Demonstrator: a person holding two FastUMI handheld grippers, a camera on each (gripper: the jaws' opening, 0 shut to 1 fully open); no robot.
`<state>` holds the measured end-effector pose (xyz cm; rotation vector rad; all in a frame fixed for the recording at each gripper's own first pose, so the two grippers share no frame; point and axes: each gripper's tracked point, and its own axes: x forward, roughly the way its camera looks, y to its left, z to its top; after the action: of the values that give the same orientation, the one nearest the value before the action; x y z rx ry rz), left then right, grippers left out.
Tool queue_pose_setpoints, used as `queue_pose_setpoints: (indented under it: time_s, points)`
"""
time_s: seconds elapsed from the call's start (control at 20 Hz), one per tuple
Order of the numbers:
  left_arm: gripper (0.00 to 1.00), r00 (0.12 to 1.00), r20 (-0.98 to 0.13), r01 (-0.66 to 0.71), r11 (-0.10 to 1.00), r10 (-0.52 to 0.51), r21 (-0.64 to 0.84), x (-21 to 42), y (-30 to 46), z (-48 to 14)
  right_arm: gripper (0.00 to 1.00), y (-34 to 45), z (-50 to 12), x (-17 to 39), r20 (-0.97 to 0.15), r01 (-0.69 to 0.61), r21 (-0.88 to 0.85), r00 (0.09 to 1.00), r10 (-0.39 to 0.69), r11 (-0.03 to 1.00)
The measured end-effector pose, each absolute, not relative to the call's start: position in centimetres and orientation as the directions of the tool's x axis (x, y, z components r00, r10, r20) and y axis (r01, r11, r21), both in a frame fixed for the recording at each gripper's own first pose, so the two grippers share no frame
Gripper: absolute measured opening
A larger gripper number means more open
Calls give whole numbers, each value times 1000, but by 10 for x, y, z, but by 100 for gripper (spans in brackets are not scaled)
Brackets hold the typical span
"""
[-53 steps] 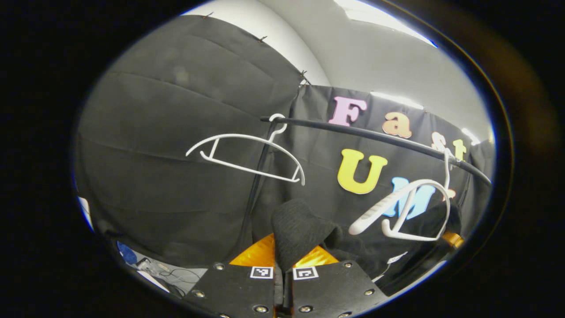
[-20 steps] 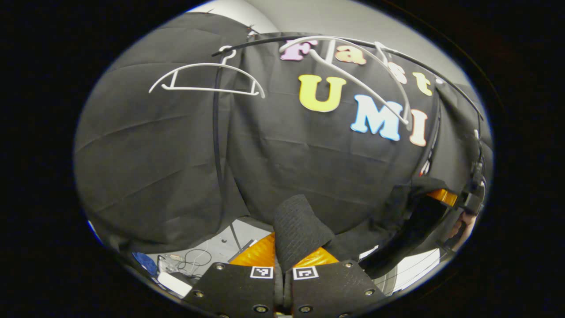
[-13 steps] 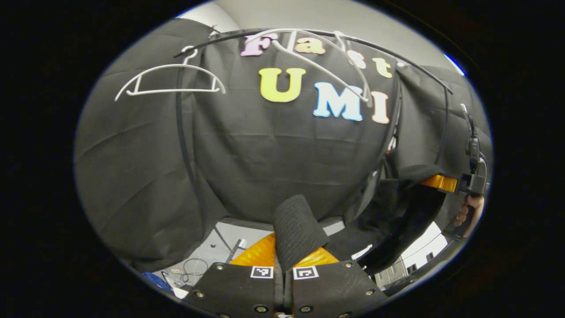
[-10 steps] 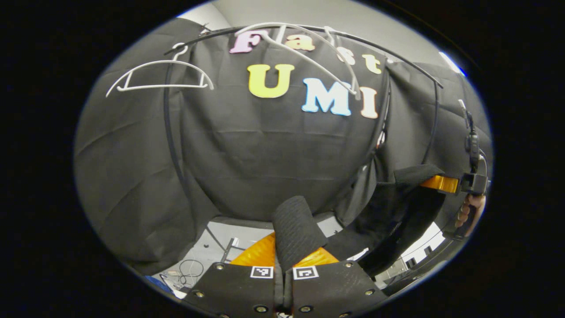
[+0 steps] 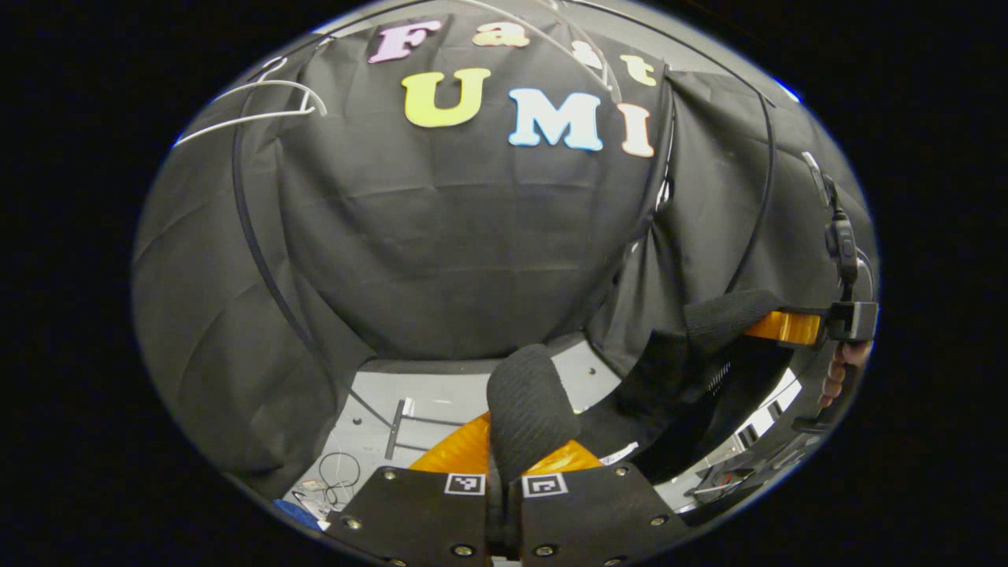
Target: Grasp the clothes on the hanger with both hands and then place them into the laundry hamper below.
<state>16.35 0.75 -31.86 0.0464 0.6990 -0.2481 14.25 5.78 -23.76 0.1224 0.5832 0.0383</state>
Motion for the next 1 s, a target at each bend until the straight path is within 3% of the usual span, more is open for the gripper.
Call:
queue_pose_setpoints:
  time_s: [0.65,1.0]
  points:
    - [2,541,-827,176,982,-155,-69,180,20,-500,10,61,-393,165,-762,42,187,637,118,981]
    - [1,456,-878,157,984,-146,-82,179,17,-550,11,64,-446,158,-831,57,174,545,116,983]
